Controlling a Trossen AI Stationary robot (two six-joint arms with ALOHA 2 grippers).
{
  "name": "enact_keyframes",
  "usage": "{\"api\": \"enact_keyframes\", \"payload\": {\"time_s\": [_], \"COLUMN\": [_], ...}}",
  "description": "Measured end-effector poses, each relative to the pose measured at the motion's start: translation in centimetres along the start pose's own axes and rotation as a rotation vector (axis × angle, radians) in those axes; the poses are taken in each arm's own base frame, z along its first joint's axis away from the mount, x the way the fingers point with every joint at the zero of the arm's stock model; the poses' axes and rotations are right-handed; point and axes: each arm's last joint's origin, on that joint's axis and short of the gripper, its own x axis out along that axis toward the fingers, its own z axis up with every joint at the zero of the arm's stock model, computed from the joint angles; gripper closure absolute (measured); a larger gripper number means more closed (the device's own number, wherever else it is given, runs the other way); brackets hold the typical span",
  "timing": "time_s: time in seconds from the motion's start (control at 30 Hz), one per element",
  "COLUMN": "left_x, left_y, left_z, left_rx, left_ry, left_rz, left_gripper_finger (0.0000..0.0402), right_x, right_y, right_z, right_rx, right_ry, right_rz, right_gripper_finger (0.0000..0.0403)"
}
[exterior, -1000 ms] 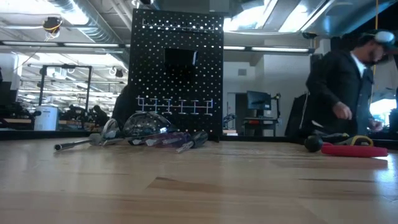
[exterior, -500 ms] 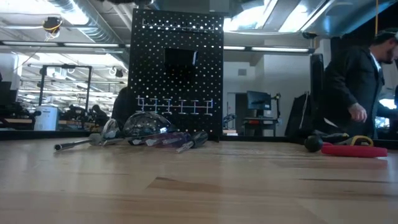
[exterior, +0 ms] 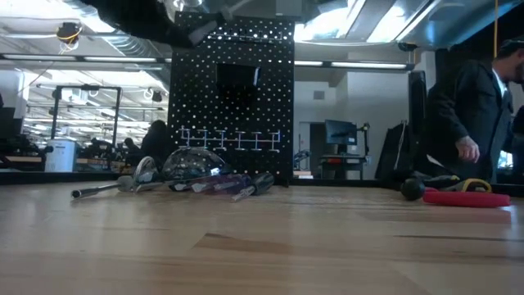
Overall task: Hang tools onto peg board
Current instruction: Hang the black and grey screwdriver on the peg board
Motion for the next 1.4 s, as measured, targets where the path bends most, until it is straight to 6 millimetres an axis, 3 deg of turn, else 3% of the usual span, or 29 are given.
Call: {"api": "enact_keyframes", "payload": {"time_s": [0.27,0.6,0.73,1.4], "left_x": [1.7,3.0,3.0,3.0], "left_y": [-0.7,-1.9,-1.9,-1.9], "left_z": [0.9,1.8,1.8,1.8], "left_rx": [-0.009,-0.025,-0.023,-0.005], "left_ry": [0.223,0.349,0.351,0.355], "left_rz": [-0.029,-0.111,-0.113,-0.118], "left_gripper_finger": [0.0287,0.0287,0.0287,0.0286], "right_x": [4.4,9.0,9.5,9.5], "right_y": [0.2,0.8,0.7,0.2], "right_z": [0.0,-5.7,-7.0,-7.8], "right_rx": [-0.126,-0.241,-0.273,-0.340], "right_ry": [0.319,0.711,0.771,0.839], "right_rz": [-0.022,-0.020,-0.041,-0.026], "right_gripper_finger": [0.0188,0.0211,0.0237,0.0315]}}
